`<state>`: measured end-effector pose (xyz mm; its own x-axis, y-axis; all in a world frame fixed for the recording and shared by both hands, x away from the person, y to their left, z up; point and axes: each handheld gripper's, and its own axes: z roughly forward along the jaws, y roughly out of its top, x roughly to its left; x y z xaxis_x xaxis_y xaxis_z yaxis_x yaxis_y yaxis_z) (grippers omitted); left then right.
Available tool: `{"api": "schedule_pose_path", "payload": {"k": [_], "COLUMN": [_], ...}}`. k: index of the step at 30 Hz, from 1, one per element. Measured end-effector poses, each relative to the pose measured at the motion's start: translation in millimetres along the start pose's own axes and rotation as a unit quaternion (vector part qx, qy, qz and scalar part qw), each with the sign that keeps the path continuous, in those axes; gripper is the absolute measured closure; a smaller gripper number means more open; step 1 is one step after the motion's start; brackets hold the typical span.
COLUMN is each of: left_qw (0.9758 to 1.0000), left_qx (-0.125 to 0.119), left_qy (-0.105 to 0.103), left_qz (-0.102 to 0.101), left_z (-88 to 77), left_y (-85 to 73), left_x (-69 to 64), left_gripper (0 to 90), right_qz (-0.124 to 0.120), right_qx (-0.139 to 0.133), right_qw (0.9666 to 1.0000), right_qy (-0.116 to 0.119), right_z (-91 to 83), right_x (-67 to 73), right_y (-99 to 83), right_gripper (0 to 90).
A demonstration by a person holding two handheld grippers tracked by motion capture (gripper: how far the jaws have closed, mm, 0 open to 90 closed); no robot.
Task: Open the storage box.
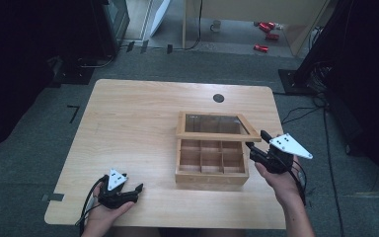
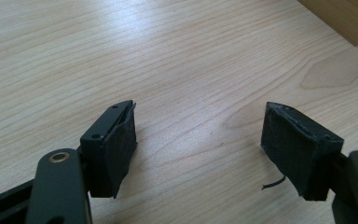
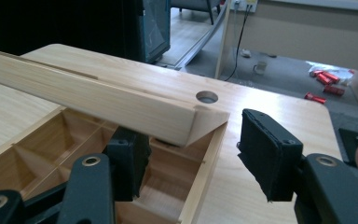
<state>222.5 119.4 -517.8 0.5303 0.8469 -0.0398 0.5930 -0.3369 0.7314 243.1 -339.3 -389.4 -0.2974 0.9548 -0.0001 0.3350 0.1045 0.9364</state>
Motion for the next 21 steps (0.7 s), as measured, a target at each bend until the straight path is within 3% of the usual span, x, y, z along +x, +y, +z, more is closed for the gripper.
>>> {"api": "schedule_pose_path", "payload": {"k": [9,21], "left_qw": [1.0000,1.0000], "left_qx": [0.000,-0.001], "left_qy": [-0.007,-0.007], "left_qz": [-0.001,-0.003], "left_z": [-0.4,-0.5], "left_y": [0.0,0.0], "left_x": [1.0,1.1], "left_gripper": [27.2,27.3], "right_qz": [-0.021,-0.019], "right_qx": [-0.007,-0.029], "right_qw": [0.9997,0.9990], "right_qy": [0.006,0.029], "right_z": [13.1,22.2], "right_x": [-3.7,-13.2], "right_y": [8.6,18.8], "right_gripper": [43.8,48.6]}}
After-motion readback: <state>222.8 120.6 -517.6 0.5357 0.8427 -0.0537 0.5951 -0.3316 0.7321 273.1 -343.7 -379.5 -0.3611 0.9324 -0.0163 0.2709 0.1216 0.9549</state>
